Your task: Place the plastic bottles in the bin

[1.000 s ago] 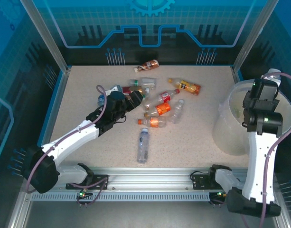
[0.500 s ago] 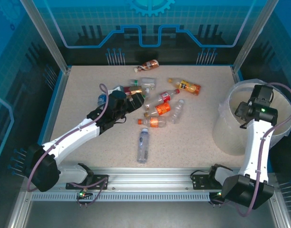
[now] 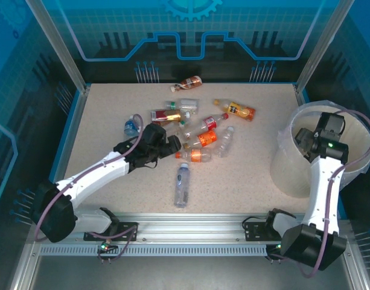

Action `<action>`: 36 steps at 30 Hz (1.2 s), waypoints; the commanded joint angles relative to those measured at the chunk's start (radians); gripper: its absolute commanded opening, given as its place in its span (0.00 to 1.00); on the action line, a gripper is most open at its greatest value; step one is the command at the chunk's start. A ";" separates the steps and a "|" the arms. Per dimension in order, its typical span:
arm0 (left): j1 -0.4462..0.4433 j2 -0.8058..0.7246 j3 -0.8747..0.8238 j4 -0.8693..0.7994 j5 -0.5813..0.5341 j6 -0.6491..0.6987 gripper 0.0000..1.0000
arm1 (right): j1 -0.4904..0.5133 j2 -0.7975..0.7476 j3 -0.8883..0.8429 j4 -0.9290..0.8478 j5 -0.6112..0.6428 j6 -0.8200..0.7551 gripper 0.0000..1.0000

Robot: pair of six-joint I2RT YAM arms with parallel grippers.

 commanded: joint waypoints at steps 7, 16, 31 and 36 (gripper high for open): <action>-0.125 0.041 -0.052 -0.141 -0.022 0.021 0.99 | -0.009 -0.110 0.030 0.010 0.043 0.040 1.00; -0.183 0.006 -0.143 -0.064 0.053 0.000 0.99 | 0.064 -0.179 0.122 -0.023 0.050 0.043 1.00; -0.419 0.048 -0.209 -0.040 -0.075 0.019 0.99 | 0.306 -0.264 0.182 -0.032 0.111 0.088 1.00; -0.475 0.126 -0.192 -0.023 -0.094 0.021 0.99 | 0.331 -0.292 0.186 -0.030 0.105 0.094 1.00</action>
